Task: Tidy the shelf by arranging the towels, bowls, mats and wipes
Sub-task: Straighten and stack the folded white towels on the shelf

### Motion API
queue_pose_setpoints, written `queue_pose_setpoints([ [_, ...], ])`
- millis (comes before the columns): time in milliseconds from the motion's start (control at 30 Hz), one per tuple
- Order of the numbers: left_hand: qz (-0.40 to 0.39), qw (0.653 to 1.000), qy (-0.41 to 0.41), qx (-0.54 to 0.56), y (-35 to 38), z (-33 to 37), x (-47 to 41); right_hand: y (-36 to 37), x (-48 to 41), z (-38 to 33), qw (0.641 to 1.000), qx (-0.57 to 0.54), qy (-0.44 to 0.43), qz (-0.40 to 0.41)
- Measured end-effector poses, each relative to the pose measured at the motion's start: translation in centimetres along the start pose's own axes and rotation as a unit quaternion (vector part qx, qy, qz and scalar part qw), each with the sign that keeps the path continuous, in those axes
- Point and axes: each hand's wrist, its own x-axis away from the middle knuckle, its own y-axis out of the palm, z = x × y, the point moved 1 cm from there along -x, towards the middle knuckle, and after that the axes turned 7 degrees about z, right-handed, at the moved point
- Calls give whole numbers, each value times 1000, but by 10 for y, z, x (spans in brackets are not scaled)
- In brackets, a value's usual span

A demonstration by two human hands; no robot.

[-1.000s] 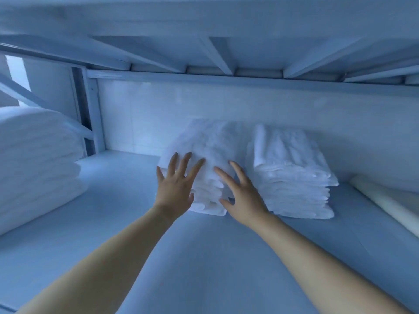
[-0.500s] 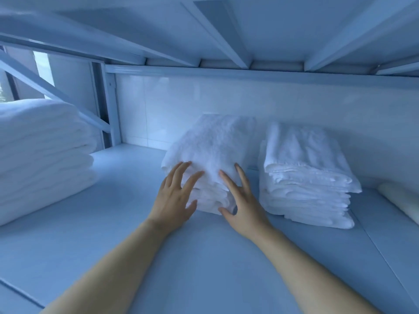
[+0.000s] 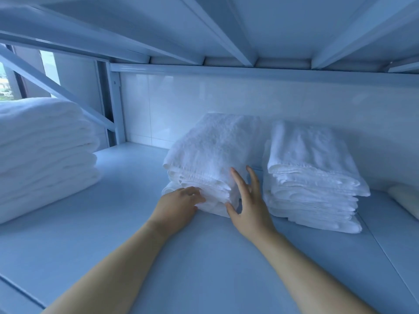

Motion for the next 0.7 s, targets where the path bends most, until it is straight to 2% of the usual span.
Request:
queue_pose_setpoints([
  [67,3,998,32,-48,2,-1,0,-1,-1,-1,1000,1,1,11],
  [167,6,998,41,-55,4,-1,-5,-1,-5,-3,1000,5,8,15],
  [367,-53,997,-45,-35,13,-1,-8,-1,-16,-3,999,35,12,-18],
  [700,-90,995,-52,-12,-7,-14,6,4,-12,-15,1000,30,-2,-4],
])
